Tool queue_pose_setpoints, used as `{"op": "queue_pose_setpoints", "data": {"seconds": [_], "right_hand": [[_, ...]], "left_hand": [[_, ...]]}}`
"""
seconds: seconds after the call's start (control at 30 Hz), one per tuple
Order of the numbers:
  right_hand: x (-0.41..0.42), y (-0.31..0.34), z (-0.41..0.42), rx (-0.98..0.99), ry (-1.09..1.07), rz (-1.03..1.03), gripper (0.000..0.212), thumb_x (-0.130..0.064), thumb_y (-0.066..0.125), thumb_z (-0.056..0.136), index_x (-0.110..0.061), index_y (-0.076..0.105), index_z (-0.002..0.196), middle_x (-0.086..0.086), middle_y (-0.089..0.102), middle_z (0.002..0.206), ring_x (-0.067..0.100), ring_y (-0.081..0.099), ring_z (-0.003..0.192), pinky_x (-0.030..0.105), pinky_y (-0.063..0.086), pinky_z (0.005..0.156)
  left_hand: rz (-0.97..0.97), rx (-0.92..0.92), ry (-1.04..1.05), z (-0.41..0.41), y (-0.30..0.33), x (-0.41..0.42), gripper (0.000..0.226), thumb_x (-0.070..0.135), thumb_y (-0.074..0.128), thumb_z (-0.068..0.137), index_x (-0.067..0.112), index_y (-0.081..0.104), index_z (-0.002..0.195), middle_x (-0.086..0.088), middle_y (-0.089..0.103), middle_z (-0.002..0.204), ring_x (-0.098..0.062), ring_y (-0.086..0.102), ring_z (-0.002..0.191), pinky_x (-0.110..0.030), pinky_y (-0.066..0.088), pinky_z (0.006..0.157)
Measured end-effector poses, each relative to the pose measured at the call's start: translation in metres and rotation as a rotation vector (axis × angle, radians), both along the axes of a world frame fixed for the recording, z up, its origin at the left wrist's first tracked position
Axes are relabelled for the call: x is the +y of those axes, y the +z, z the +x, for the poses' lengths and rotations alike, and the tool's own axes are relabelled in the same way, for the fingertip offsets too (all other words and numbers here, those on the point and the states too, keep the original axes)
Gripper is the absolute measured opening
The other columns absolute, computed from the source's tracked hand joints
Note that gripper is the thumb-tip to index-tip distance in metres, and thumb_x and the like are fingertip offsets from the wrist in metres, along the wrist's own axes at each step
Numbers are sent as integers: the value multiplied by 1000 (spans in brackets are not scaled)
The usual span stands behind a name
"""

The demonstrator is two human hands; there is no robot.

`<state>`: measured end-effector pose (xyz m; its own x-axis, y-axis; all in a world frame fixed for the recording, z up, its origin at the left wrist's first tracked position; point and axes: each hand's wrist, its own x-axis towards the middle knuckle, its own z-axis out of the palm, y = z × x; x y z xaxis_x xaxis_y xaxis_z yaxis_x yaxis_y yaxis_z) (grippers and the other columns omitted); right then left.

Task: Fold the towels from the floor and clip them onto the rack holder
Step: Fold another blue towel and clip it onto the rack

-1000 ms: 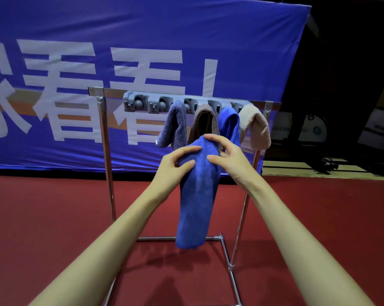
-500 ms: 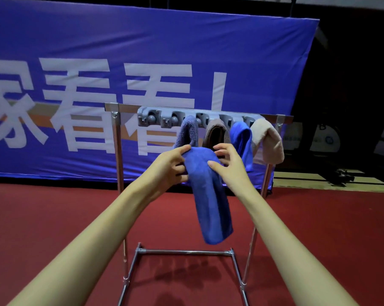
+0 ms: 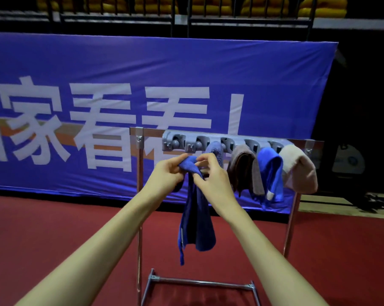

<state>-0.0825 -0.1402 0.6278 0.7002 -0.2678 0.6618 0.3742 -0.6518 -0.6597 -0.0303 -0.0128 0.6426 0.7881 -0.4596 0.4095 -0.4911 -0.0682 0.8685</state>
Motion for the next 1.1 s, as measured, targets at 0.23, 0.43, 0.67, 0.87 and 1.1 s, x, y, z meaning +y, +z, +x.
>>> {"op": "queue_pose_setpoints", "data": {"seconds": [0.23, 0.43, 0.67, 0.87, 1.1], "right_hand": [[-14, -2, 12, 23, -83, -249, 24, -2, 49, 83, -25, 46, 90, -4, 60, 96, 21, 58, 91, 38, 47, 77], [-23, 2, 27, 147, -123, -304, 32, -15, 44, 92, -25, 59, 118, -3, 52, 129, 22, 51, 115, 41, 44, 91], [-23, 29, 48, 142, -161, -191, 24, -16, 44, 91, -10, 60, 108, -4, 42, 140, 14, 46, 112, 33, 38, 96], [-27, 50, 69, 195, -162, -205, 28, -16, 47, 90, -5, 58, 114, -2, 27, 152, 20, 46, 118, 26, 36, 92], [-30, 56, 75, 187, -112, -238, 37, -11, 44, 93, -4, 48, 129, -5, 12, 157, 17, 42, 123, 13, 27, 77]], "left_hand": [[192, -512, 352, 26, 8, -16, 21, 13, 64, 81, 16, 75, 98, -9, 74, 83, -18, 66, 76, -21, 35, 58], [177, -470, 513, 42, 26, -26, 20, 29, 56, 87, 24, 71, 74, 3, 62, 57, -20, 59, 64, -28, 38, 51], [363, -711, 709, 63, 38, -28, 25, 39, 53, 90, 24, 70, 101, -5, 56, 89, -26, 55, 95, -31, 27, 60], [307, -789, 662, 81, 52, -49, 21, 21, 46, 93, 9, 60, 104, -9, 55, 107, -28, 52, 98, -35, 30, 63], [359, -1044, 647, 99, 49, -40, 23, 19, 67, 81, 6, 53, 94, -8, 64, 69, -35, 60, 57, -28, 28, 45]]}}
